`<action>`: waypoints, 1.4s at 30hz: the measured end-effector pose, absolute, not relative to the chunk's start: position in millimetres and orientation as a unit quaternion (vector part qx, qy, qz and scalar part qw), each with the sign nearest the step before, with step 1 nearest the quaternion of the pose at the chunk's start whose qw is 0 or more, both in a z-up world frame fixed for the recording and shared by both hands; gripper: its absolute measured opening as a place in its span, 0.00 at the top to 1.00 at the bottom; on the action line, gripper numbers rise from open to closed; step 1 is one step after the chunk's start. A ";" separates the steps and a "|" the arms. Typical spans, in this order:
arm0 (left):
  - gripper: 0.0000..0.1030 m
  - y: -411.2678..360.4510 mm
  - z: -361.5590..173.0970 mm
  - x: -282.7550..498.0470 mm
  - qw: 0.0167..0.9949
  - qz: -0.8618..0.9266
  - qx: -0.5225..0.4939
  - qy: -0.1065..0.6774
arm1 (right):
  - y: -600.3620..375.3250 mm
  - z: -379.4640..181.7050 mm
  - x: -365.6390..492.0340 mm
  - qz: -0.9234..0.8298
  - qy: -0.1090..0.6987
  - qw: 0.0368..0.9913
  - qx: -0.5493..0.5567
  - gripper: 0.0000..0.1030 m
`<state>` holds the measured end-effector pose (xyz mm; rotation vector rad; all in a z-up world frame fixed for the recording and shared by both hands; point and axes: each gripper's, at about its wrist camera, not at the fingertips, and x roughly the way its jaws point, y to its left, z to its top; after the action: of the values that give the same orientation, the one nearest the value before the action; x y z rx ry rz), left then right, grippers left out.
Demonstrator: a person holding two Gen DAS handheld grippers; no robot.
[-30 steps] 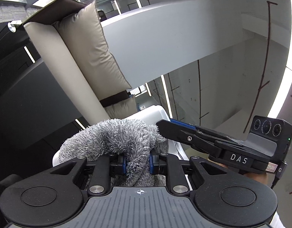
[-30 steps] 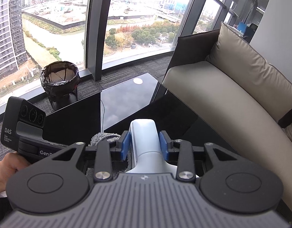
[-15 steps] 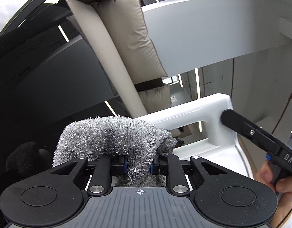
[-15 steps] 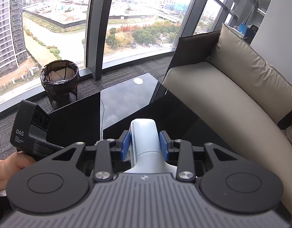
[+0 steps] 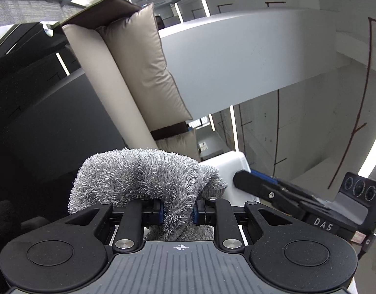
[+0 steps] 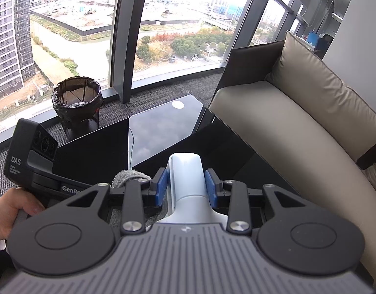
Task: Clean container
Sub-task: 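Wipe the kettle body with the towel in the left gripper while the right gripper holds the handle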
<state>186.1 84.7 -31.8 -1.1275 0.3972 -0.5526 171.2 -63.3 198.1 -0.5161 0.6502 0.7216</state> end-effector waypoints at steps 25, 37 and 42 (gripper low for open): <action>0.82 97.5 -35.4 213.4 0.752 -0.270 -0.585 0.140 | -62.8 201.1 164.9 0.388 0.291 0.834 -0.264 0.66; 0.82 98.2 -77.0 225.5 0.759 -0.183 -0.575 0.246 | -61.8 201.2 165.0 0.388 0.290 0.834 -0.264 0.66; 0.82 101.9 -76.0 227.3 0.760 -0.179 -0.574 0.248 | -61.5 201.1 164.5 0.388 0.289 0.834 -0.264 0.66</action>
<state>227.3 101.9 -76.0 -1.2491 0.5407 -0.3907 164.5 -61.5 201.1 -0.5595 0.6124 0.8227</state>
